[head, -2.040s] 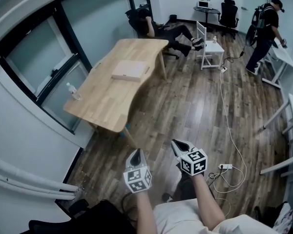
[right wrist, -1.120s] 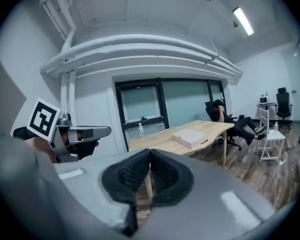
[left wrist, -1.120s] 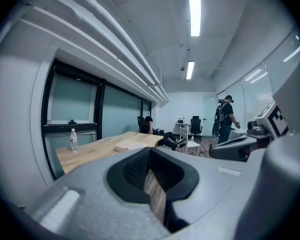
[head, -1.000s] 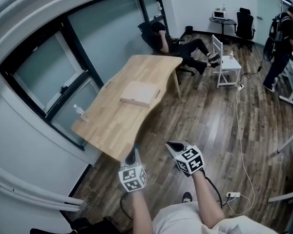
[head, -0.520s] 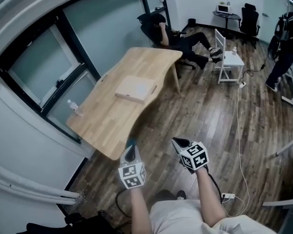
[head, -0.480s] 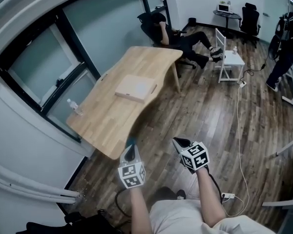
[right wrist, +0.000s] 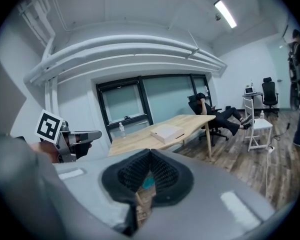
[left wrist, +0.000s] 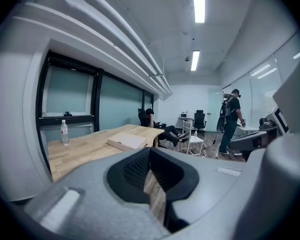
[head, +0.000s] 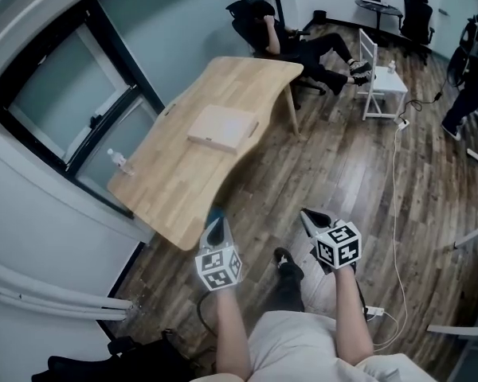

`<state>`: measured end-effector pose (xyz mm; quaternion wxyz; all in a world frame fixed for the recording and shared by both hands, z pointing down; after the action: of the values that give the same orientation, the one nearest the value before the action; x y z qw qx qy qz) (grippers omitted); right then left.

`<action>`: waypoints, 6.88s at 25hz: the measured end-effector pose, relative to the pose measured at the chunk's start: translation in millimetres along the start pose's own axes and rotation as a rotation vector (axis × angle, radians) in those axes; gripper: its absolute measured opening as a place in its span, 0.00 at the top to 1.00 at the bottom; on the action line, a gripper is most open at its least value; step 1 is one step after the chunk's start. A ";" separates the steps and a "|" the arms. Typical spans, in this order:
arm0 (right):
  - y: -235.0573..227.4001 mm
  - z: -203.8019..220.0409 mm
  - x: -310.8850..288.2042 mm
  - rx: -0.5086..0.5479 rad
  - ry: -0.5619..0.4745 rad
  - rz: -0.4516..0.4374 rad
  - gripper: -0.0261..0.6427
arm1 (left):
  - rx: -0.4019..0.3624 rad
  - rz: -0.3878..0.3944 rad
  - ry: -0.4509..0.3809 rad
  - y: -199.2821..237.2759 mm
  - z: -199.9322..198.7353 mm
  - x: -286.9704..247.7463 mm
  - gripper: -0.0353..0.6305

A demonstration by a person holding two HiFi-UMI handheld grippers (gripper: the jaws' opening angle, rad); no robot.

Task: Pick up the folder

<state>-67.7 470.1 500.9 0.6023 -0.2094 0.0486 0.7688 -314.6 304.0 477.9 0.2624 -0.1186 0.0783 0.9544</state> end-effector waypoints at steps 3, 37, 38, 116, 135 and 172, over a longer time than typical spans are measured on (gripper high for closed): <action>-15.7 -8.6 -4.2 0.002 0.001 0.017 0.96 | 0.011 0.004 -0.018 0.8 -9.2 -20.3 0.94; -93.1 -130.7 -221.8 0.075 0.054 -0.028 0.96 | 0.141 -0.059 -0.069 119.3 -70.2 -233.6 0.94; -92.4 -133.0 -231.7 0.080 0.059 -0.039 0.96 | 0.144 -0.068 -0.071 125.5 -72.1 -238.4 0.94; -66.7 -279.4 -831.0 0.124 0.243 -0.705 0.96 | 0.515 -0.835 -0.053 339.8 -72.6 -468.7 0.94; -72.2 -237.2 -847.4 0.141 0.556 -0.753 0.96 | 0.749 -0.687 -0.008 331.4 9.8 -501.1 0.93; -68.2 -205.0 -890.6 0.142 0.645 -0.723 0.47 | 1.000 -0.420 0.004 396.9 43.4 -543.0 0.45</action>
<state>217.1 -385.1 665.9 0.7978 -0.3988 0.2090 0.4011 -76.0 -286.2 699.4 0.4717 0.0059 0.4982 0.7275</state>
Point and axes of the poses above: the fingertips, and each gripper's own axes: x backward along the fingers, y to its left, z out of its underside, the point moved 10 cm from there along x, backward along the fingers, and after that the axes turned 13 degrees about z, right-handed, at the moved point
